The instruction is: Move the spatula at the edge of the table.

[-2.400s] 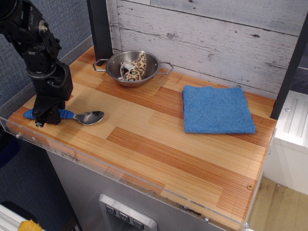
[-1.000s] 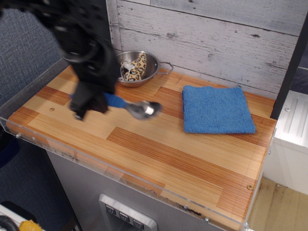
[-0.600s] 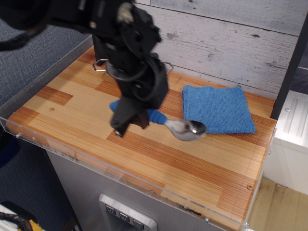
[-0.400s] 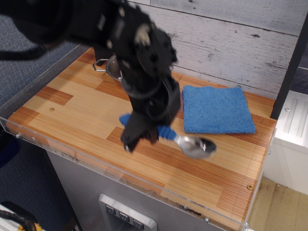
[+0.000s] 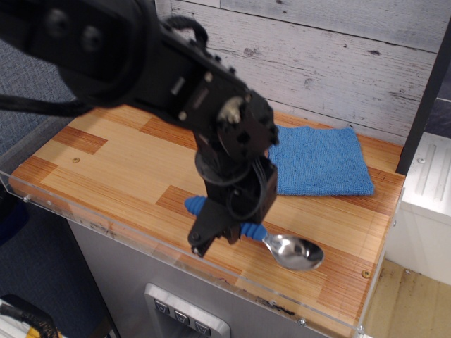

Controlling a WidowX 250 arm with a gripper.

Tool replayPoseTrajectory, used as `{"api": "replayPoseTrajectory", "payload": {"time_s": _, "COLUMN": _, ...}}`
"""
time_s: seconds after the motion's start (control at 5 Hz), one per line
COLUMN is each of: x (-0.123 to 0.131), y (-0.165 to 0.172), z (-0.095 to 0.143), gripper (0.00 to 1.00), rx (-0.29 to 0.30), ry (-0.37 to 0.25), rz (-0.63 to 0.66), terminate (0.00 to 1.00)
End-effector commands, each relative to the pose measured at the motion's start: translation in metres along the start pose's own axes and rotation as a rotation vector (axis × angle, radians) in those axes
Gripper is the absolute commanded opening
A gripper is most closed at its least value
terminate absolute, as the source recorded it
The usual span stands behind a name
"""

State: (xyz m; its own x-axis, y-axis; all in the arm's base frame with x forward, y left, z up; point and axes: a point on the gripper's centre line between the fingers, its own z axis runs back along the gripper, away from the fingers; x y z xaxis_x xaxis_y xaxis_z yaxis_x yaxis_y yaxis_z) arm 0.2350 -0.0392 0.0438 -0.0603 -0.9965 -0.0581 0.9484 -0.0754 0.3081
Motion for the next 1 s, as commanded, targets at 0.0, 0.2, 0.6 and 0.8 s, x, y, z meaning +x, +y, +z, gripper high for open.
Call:
{"api": "replayPoseTrajectory", "payload": {"time_s": 0.0, "x": 0.019, "y": 0.007, "z": -0.011, "gripper": 0.0, "rx": 0.007, "ry": 0.0, "rz": -0.029, "terminate": 0.0}}
{"api": "replayPoseTrajectory", "payload": {"time_s": 0.2, "x": 0.028, "y": 0.007, "z": -0.02, "gripper": 0.0, "rx": -0.009, "ry": -0.001, "rz": -0.046, "terminate": 0.0}}
{"api": "replayPoseTrajectory", "payload": {"time_s": 0.6, "x": 0.043, "y": 0.002, "z": -0.034, "gripper": 0.0, "rx": -0.044, "ry": -0.005, "rz": -0.073, "terminate": 0.0}}
{"api": "replayPoseTrajectory", "payload": {"time_s": 0.8, "x": 0.045, "y": 0.006, "z": -0.031, "gripper": 1.0, "rx": -0.033, "ry": 0.039, "rz": -0.014, "terminate": 0.0}}
